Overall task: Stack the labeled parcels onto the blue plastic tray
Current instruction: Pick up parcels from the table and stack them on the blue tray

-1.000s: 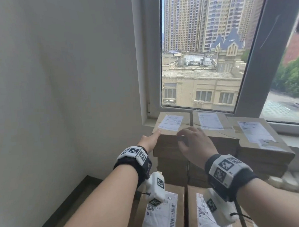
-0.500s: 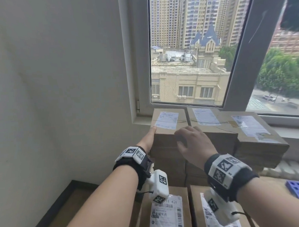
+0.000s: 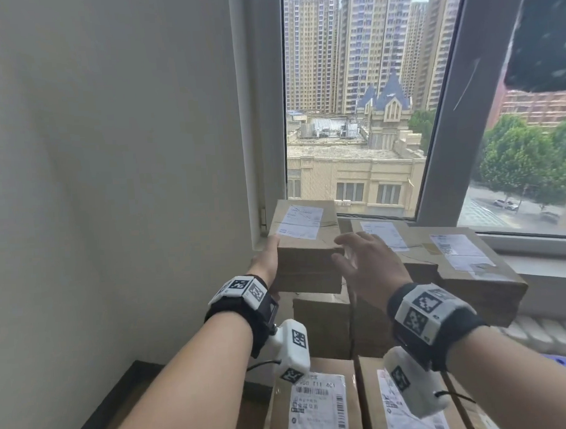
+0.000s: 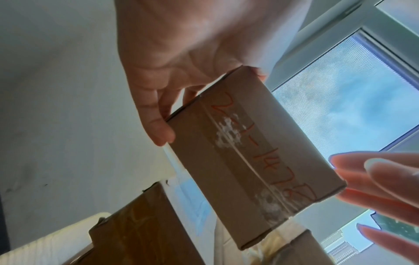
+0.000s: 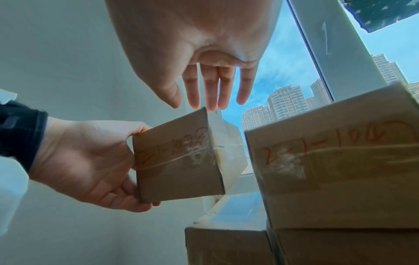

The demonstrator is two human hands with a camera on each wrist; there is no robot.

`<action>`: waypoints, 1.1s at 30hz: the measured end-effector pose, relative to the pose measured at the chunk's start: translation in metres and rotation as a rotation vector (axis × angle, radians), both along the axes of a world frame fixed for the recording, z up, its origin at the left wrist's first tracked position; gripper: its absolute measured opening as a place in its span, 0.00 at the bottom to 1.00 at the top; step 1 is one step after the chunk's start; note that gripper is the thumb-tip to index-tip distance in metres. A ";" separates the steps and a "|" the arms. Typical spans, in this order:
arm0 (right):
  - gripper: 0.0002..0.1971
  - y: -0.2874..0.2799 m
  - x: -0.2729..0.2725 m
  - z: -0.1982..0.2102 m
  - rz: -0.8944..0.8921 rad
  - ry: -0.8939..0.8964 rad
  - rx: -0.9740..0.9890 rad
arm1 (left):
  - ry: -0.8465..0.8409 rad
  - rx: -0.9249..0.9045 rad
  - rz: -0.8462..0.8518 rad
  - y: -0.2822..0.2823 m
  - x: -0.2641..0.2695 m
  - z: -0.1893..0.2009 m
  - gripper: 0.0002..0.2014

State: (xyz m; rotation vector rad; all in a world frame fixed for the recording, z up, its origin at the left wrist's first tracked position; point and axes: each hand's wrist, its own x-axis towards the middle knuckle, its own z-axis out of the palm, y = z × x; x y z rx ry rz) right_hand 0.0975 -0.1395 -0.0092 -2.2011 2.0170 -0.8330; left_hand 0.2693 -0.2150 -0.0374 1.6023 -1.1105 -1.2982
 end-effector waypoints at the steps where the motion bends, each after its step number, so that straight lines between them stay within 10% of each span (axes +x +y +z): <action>1: 0.21 0.001 -0.001 0.006 -0.012 -0.020 -0.007 | 0.010 -0.029 0.020 0.000 0.002 0.005 0.51; 17: 0.46 0.024 -0.042 0.035 -0.127 -0.756 0.156 | 0.202 -0.259 -0.139 0.042 -0.033 0.047 0.45; 22: 0.34 0.046 -0.063 0.028 -0.108 -1.093 0.198 | 0.325 -0.299 -0.294 0.049 -0.061 0.042 0.18; 33: 0.12 0.129 -0.144 0.011 -0.207 -1.202 -0.036 | 0.386 -0.191 -0.674 0.086 -0.152 0.023 0.15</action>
